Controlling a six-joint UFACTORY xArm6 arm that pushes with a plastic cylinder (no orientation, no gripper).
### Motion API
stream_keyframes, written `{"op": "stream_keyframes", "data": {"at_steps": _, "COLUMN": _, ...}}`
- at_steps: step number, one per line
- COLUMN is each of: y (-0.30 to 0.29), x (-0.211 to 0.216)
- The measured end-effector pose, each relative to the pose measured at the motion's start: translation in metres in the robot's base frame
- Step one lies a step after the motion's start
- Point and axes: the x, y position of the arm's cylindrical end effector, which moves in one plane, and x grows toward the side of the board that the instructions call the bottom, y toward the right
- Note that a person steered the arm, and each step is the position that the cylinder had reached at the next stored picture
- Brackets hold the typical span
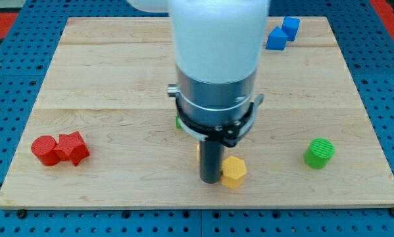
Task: Push the yellow hexagon into the green circle
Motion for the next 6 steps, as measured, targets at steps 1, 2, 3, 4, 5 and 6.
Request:
{"op": "stream_keyframes", "data": {"at_steps": 1, "y": 0.025, "x": 0.000}}
{"op": "stream_keyframes", "data": {"at_steps": 2, "y": 0.059, "x": 0.000}}
{"op": "stream_keyframes", "data": {"at_steps": 3, "y": 0.094, "x": 0.000}}
{"op": "stream_keyframes", "data": {"at_steps": 4, "y": 0.121, "x": 0.000}}
{"op": "stream_keyframes", "data": {"at_steps": 5, "y": 0.139, "x": 0.004}}
{"op": "stream_keyframes", "data": {"at_steps": 6, "y": 0.151, "x": 0.025}}
